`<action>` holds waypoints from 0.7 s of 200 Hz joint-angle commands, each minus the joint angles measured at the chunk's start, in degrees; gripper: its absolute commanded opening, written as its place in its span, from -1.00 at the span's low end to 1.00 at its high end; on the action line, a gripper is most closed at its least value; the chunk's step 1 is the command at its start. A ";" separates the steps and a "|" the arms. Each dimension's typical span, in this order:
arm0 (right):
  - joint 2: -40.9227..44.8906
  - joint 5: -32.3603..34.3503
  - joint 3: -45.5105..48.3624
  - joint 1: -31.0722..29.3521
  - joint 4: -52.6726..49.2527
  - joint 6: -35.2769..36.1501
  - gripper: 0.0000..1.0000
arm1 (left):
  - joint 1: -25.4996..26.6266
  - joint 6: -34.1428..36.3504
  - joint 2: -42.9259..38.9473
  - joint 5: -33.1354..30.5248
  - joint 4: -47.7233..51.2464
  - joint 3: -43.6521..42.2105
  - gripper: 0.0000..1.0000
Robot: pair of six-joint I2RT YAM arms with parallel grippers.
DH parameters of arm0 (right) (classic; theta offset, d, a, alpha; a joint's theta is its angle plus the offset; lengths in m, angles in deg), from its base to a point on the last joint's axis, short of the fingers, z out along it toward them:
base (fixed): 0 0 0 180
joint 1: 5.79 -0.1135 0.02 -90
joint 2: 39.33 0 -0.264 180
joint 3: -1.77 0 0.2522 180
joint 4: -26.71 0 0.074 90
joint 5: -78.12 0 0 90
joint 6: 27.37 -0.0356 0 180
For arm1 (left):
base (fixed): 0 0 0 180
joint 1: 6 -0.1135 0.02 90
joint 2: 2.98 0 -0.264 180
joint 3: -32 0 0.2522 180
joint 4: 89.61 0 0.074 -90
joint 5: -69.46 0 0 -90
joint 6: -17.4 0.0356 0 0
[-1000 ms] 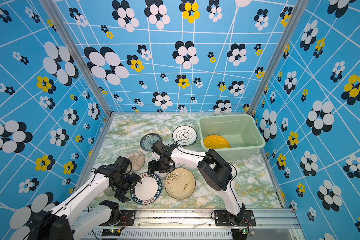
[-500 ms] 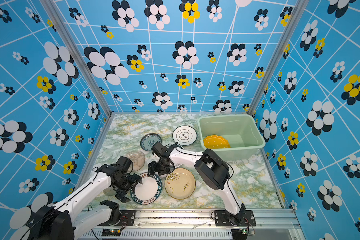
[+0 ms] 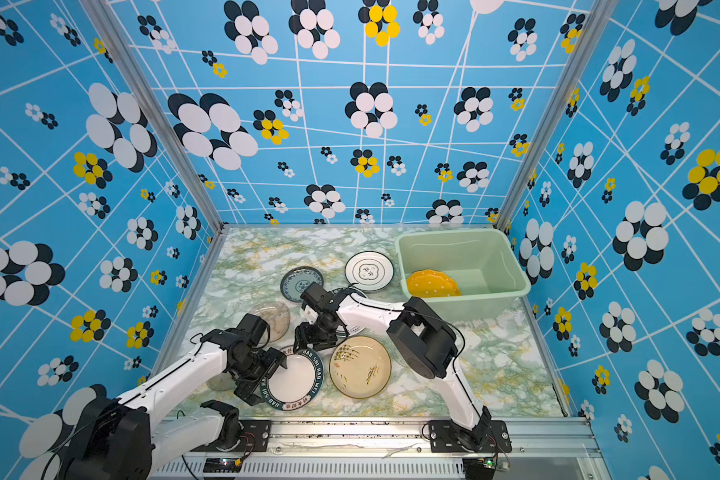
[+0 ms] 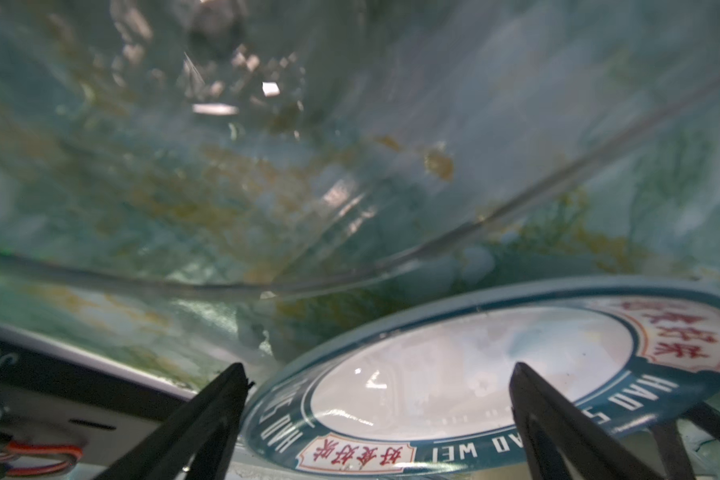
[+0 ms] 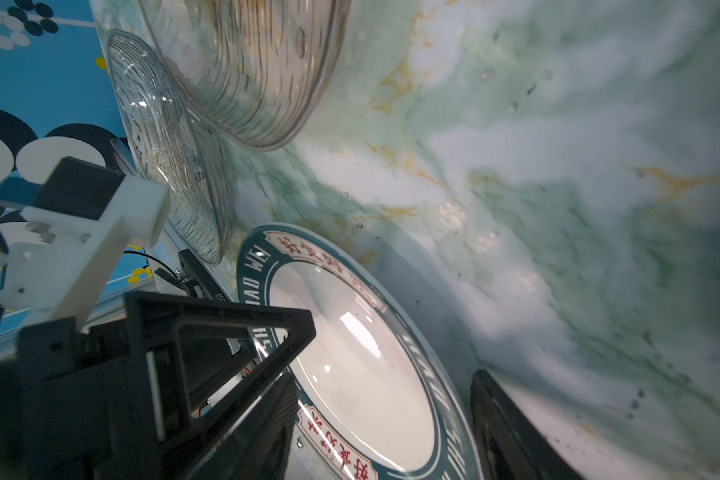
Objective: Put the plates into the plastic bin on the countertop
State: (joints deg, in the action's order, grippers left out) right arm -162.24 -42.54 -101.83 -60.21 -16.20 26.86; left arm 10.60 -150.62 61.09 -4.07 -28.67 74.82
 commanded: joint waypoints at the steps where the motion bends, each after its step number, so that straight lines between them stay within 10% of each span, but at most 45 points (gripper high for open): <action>1: -1.28 -2.45 -1.35 -0.17 -1.82 0.22 0.31 | 0.48 -1.06 0.37 -1.48 -0.51 -0.52 1.00; 140: -0.75 -10.52 -2.29 -1.00 2.22 -1.83 -0.18 | 0.47 -0.69 -0.04 -2.23 -2.24 -0.58 0.99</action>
State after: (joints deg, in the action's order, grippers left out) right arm -162.50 -45.10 -103.65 -59.25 -16.79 26.84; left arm 10.64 -151.04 60.96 -5.60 -28.67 74.69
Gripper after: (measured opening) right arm 0.418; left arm 0.994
